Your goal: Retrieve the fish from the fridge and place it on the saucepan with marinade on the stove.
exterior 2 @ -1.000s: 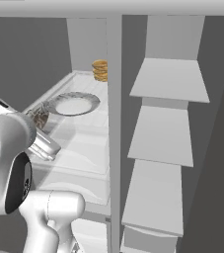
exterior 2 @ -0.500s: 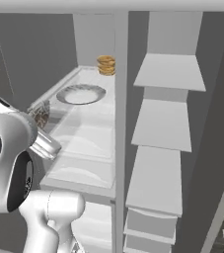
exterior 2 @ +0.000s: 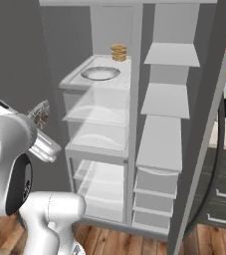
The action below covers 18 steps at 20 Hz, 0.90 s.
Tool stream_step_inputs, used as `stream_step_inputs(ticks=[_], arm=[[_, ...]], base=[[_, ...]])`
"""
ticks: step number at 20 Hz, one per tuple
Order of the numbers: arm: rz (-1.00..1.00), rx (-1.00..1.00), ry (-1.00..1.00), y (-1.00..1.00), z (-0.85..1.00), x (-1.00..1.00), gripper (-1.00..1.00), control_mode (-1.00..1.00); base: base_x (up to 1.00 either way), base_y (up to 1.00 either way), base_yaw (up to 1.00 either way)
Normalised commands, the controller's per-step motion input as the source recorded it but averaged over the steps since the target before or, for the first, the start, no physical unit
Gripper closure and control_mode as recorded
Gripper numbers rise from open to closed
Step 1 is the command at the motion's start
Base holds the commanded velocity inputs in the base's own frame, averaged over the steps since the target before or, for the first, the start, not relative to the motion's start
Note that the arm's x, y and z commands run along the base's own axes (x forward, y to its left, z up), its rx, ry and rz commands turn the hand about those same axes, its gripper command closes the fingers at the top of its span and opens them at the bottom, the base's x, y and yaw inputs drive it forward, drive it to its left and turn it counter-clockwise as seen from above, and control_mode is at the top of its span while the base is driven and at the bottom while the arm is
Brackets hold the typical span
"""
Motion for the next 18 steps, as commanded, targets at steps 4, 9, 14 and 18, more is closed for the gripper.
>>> stream_step_inputs(ticks=[4,9,14,18], arm=[[0.00,0.00,0.00,0.00,0.00,0.00,1.00,1.00],[0.00,0.00,0.00,0.00,0.00,0.00,1.00,1.00],[0.00,0.00,0.00,0.00,0.00,0.00,1.00,1.00],[0.00,0.00,0.00,0.00,0.00,0.00,1.00,1.00]], base=[[-0.61,0.00,0.09],[-0.62,0.00,0.24],[-0.75,0.00,0.38],[-0.98,-0.01,0.49]])
